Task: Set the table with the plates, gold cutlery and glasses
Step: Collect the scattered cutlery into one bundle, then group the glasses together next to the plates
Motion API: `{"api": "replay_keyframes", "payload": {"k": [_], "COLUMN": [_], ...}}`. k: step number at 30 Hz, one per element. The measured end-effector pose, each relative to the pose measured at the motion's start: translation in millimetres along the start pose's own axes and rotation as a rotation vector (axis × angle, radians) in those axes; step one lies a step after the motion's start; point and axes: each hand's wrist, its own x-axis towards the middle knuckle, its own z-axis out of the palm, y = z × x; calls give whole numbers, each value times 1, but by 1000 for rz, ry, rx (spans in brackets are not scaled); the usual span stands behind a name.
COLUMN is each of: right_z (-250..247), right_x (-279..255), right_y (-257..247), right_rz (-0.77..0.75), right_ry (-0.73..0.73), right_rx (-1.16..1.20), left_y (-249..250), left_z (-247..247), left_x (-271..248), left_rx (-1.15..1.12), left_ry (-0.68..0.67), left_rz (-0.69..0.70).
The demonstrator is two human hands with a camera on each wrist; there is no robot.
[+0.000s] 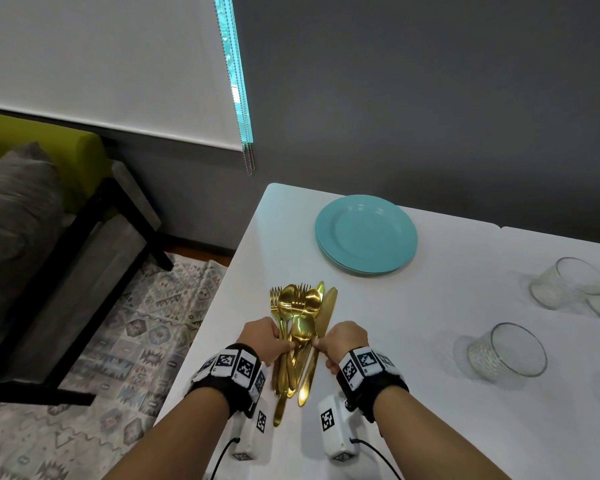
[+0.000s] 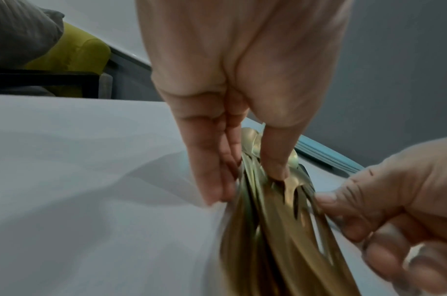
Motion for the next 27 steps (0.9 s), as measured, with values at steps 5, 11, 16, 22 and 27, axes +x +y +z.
{"api": "replay_keyframes", "payload": {"k": [5, 11, 16, 22, 27], "right_z": [0, -6, -41, -48, -75], "right_x": [0, -4, -35, -35, -34], "right_y": [5, 1, 40, 42, 68], "right_rz": [-59, -105, -117, -134, -58], "right_ry": [-31, -71, 69, 14, 30], "right_rx": [-83, -179, -94, -139, -126], "left_y": [1, -2, 39, 63, 94], "left_z": [-5, -4, 6, -3, 2], "left_x": [2, 0, -33, -37, -38], "left_rx": [149, 163, 224, 206, 186], "left_ry": [3, -12, 30, 151, 142], "left_rz": [-5, -76, 54, 149, 287]}}
